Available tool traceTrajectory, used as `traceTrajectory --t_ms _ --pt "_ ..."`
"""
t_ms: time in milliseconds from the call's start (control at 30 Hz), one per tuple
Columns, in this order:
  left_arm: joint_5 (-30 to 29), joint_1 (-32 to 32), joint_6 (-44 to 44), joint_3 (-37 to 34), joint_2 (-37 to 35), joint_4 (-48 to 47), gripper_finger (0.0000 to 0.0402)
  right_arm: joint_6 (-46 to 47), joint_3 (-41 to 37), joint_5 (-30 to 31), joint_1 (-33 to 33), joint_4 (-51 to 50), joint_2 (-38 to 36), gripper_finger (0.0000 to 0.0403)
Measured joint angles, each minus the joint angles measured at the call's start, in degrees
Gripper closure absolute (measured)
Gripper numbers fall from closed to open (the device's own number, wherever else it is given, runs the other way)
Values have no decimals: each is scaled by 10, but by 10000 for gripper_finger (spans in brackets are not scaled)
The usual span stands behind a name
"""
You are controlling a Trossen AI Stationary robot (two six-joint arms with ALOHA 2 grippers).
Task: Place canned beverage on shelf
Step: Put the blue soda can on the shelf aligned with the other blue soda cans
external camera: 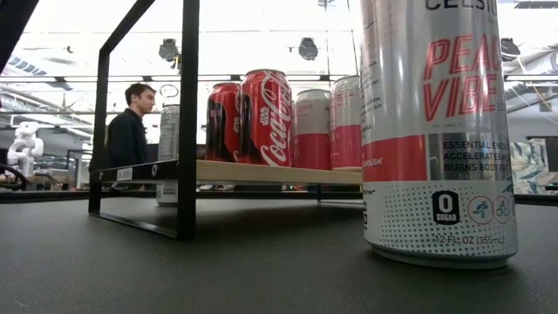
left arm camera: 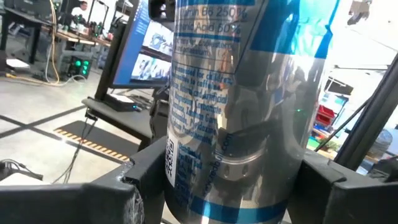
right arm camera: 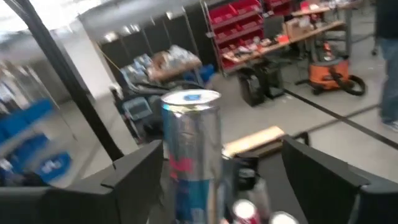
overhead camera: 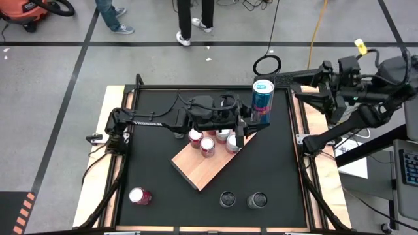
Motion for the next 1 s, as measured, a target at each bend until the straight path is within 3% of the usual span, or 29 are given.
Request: traceTrajectory --t_ms 167,367,667,1000 --pt "-14 0 2 0 0 -3 162 -4 145 2 0 -134 74 96" --pt "-35 -2 2 0 0 -47 162 39 121 -33 -3 -142 82 96" --pt "-66 -19 32 0 0 -69 162 -18 122 -33 -3 -138 95 96" --pt "-105 -38 62 0 -1 -167 162 4 122 -86 -3 -163 104 96"
